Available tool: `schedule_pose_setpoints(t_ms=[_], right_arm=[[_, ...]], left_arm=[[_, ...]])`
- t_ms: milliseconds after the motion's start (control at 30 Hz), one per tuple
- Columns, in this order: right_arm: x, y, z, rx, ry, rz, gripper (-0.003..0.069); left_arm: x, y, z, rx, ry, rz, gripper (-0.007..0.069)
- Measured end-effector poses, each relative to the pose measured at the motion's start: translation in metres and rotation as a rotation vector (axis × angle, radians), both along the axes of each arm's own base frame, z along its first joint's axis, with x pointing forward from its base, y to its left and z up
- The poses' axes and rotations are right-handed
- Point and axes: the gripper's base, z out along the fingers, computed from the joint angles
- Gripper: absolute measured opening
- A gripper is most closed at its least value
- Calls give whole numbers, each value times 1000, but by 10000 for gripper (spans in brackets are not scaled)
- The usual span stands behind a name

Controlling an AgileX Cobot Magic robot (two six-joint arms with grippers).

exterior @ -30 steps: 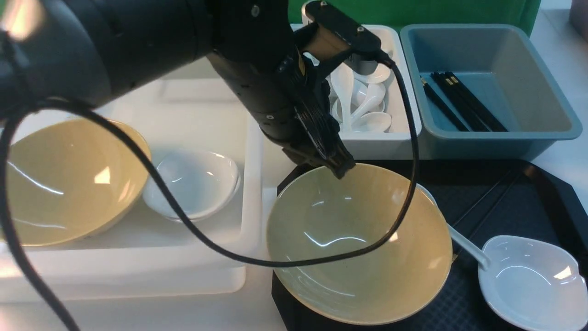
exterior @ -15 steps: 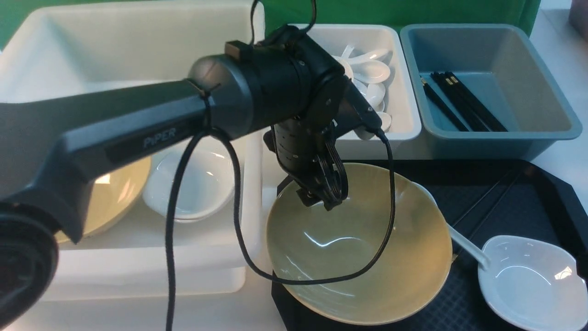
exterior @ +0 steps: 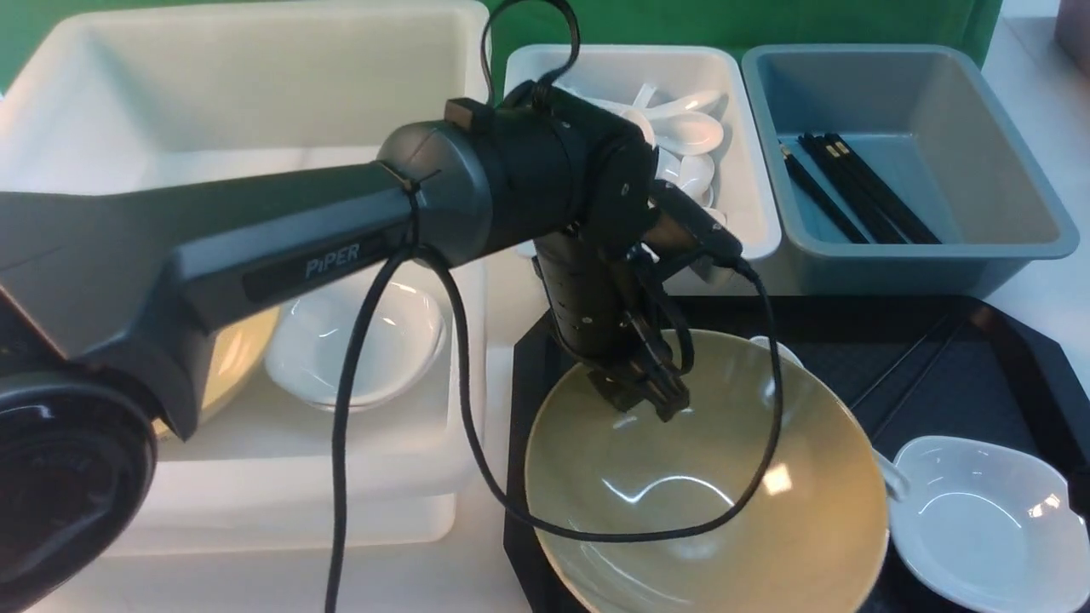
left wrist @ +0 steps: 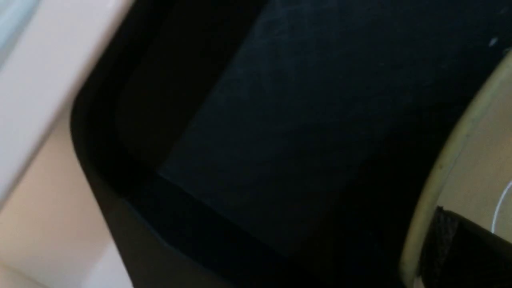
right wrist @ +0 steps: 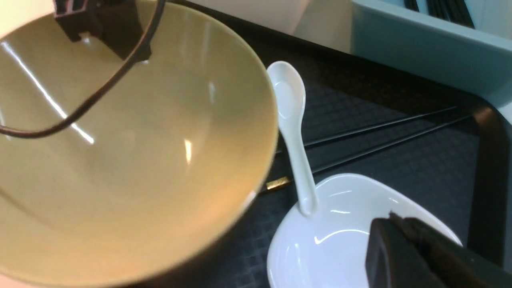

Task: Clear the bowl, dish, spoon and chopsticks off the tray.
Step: Use the left arm to grab the yellow noodle bowl on the left, then use the left arm to put the noodle bowl into the large storage box on the left

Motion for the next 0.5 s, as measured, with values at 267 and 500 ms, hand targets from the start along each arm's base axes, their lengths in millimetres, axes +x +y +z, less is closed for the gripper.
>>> schedule_pose_setpoints(t_ms=[267,500], right_arm=[[0,0,0,0,0,0,38],[0,0,0,0,0,0,41]], left_arm=[[19,20,38,-199,136,122,4],[28,64,105,-444,64,164,8]])
